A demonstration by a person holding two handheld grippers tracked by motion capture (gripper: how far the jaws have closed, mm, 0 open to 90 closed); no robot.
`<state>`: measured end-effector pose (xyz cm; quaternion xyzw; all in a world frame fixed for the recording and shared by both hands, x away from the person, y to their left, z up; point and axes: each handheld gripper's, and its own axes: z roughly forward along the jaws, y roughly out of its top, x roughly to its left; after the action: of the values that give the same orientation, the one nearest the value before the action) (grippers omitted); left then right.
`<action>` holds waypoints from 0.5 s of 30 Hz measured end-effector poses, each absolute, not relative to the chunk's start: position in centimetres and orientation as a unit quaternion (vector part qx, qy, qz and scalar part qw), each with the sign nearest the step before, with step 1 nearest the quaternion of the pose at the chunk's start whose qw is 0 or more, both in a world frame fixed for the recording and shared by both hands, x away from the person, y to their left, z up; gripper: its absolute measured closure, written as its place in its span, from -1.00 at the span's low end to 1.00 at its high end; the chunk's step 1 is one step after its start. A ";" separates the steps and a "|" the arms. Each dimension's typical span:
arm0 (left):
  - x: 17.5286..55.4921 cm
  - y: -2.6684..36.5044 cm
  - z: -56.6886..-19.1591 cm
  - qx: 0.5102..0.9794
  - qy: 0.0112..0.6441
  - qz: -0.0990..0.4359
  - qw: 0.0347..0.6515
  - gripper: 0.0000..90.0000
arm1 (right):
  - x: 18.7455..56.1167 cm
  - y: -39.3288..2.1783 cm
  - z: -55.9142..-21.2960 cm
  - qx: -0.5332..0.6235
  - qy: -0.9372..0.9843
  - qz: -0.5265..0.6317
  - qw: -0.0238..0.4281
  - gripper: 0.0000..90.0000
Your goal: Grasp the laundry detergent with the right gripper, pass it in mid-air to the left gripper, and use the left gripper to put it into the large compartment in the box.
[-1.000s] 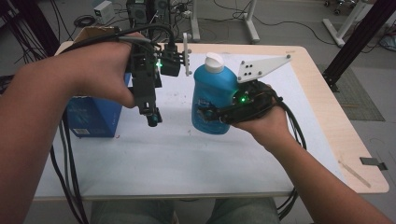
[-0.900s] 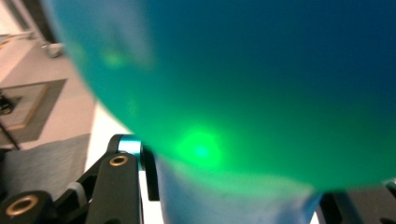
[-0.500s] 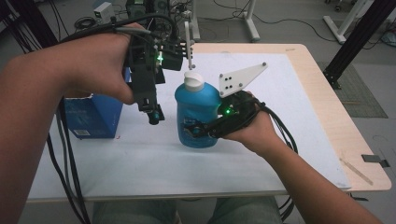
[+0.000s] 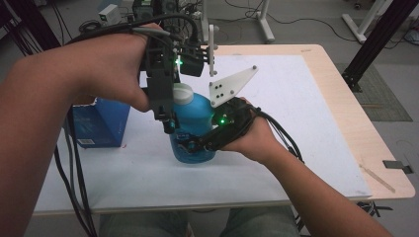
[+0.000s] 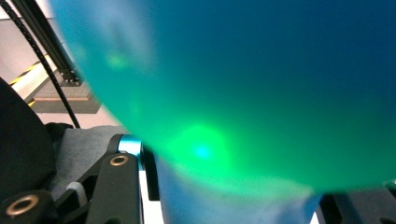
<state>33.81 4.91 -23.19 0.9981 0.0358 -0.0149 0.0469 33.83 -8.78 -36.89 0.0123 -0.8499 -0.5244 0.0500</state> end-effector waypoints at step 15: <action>33.6 3.9 -23.8 0.998 0.049 -0.025 0.033 -0.96 | 34.0 -7.9 -36.5 0.024 -0.846 -0.528 0.063 0.03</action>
<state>33.63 3.93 -23.85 0.9980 0.0492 -0.0247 0.0325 33.99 -7.89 -36.47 0.0240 -0.8464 -0.5283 0.0629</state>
